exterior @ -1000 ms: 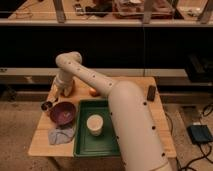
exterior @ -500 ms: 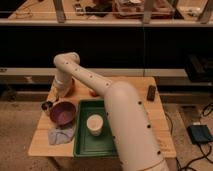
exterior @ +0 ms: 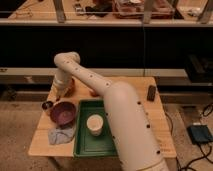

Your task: Place fork in plastic cup

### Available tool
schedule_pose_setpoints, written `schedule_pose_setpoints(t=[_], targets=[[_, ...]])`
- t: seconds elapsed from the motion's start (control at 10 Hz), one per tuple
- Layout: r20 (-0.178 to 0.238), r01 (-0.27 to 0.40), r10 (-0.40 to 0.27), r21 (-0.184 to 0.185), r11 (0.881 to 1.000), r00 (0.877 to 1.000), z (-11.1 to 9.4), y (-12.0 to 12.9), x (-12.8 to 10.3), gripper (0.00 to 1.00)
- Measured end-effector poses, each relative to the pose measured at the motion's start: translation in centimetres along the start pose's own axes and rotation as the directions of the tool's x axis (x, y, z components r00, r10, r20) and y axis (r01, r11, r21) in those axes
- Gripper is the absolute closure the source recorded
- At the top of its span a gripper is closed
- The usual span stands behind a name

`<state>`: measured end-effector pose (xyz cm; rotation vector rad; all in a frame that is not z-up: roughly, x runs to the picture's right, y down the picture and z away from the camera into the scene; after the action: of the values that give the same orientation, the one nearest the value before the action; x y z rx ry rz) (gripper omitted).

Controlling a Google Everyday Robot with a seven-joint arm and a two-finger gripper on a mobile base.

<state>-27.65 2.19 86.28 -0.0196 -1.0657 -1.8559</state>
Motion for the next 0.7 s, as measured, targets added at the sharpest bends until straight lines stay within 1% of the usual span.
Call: schedule_pose_setpoints(t=[0.1, 0.4, 0.5, 0.6, 0.7], targets=[[-0.012, 0.012, -0.012, 0.013, 1.000, 1.000, -1.4, -0.4, 0.2, 1.00], [-0.055, 0.060, -0.059, 0.010, 0.998, 0.997, -6.0, -2.5, 1.0, 1.00], [-0.075, 0.079, -0.078, 0.013, 0.997, 0.994, -8.5, -3.3, 1.3, 1.00], [-0.096, 0.086, -0.084, 0.013, 0.996, 0.992, -10.3, -3.6, 1.6, 1.00], [-0.121, 0.080, -0.078, 0.011, 0.997, 0.990, -12.1, -3.2, 1.9, 1.00]])
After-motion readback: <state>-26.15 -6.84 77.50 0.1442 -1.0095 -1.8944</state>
